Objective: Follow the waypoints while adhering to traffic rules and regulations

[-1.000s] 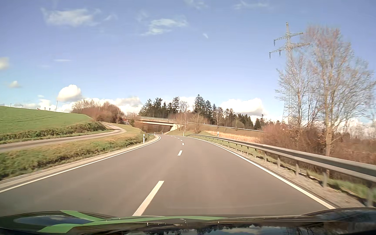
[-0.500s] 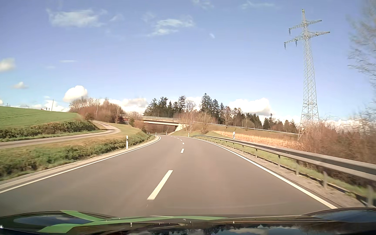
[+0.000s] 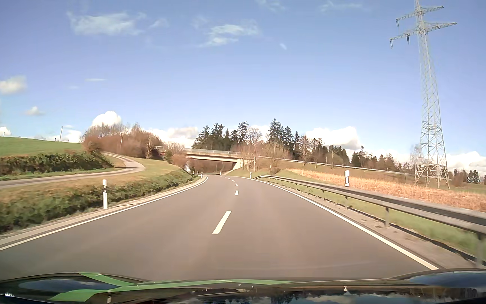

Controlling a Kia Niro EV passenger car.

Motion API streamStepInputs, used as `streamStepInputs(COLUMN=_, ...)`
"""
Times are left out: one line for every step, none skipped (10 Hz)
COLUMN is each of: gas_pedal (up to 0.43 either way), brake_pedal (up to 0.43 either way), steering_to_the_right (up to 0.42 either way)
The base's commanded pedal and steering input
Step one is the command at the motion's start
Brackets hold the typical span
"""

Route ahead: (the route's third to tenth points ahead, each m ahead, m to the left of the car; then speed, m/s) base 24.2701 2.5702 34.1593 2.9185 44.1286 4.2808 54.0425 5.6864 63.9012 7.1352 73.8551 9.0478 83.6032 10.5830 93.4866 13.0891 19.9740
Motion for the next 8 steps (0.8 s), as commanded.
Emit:
streamStepInputs(gas_pedal=0.197, brake_pedal=0.0, steering_to_the_right=-0.016)
streamStepInputs(gas_pedal=0.197, brake_pedal=0.0, steering_to_the_right=-0.016)
streamStepInputs(gas_pedal=0.197, brake_pedal=0.0, steering_to_the_right=-0.016)
streamStepInputs(gas_pedal=0.197, brake_pedal=0.0, steering_to_the_right=-0.016)
streamStepInputs(gas_pedal=0.197, brake_pedal=0.0, steering_to_the_right=-0.016)
streamStepInputs(gas_pedal=0.197, brake_pedal=0.0, steering_to_the_right=-0.016)
streamStepInputs(gas_pedal=0.197, brake_pedal=0.0, steering_to_the_right=-0.016)
streamStepInputs(gas_pedal=0.197, brake_pedal=0.0, steering_to_the_right=-0.016)
